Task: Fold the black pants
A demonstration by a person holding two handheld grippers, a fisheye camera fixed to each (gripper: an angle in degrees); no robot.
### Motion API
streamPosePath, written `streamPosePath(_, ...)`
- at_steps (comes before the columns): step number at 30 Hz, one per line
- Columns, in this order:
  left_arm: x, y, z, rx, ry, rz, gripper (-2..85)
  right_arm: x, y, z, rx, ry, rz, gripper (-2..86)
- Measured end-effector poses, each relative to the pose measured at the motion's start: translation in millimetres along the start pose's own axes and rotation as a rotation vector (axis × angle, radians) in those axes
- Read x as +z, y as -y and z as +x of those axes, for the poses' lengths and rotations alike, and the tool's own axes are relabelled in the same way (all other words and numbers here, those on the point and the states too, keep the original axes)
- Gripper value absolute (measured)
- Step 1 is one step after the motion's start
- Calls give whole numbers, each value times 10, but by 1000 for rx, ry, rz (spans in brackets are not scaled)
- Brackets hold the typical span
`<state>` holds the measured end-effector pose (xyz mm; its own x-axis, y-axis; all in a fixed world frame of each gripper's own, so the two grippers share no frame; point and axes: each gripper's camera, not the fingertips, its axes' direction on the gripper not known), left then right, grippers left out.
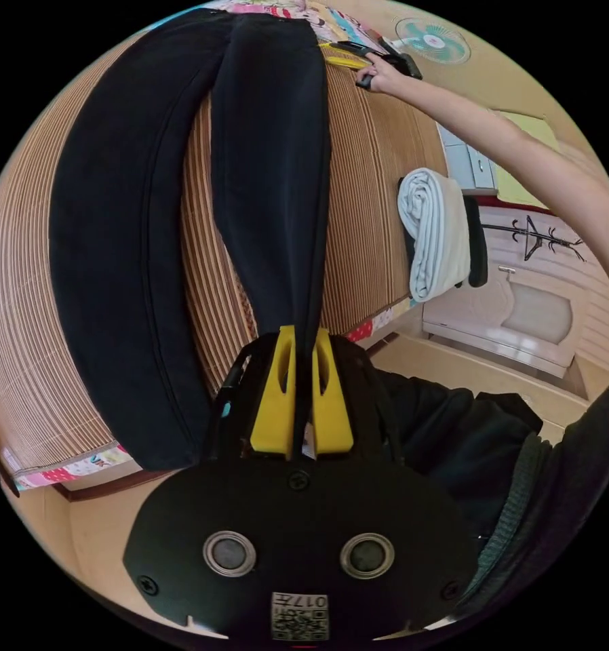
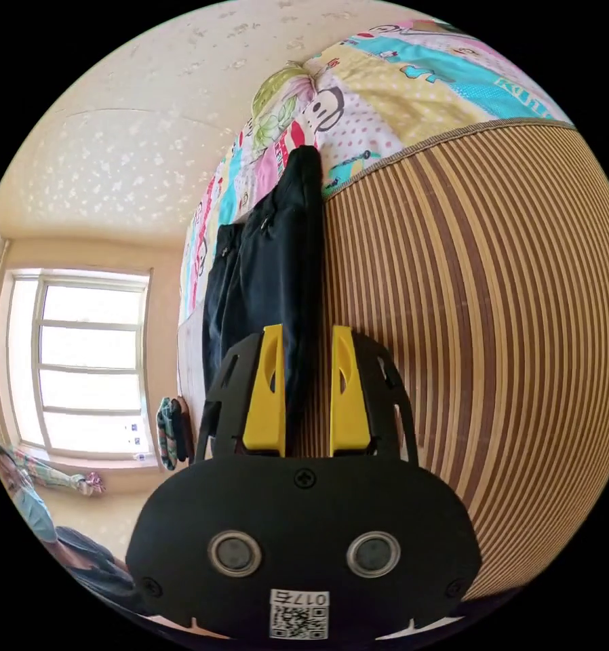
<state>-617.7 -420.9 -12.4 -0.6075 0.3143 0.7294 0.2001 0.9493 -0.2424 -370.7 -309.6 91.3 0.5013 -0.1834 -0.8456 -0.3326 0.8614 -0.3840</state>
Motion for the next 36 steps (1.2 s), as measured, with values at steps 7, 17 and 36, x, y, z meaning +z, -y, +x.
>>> streamPosePath(7,-170,-294,-383,-24,-246,111,38,106,16,-1440,-197,-433,246,33)
streamPosePath(17,-789,-889,-1368,-199,-187,213,42,2029,201,-3615,-484,-386,46,47)
streamPosePath(36,-571,-1125,-1677,-132,-121,-35,43,1851,-4066,-1766,-94,-81,-363,91)
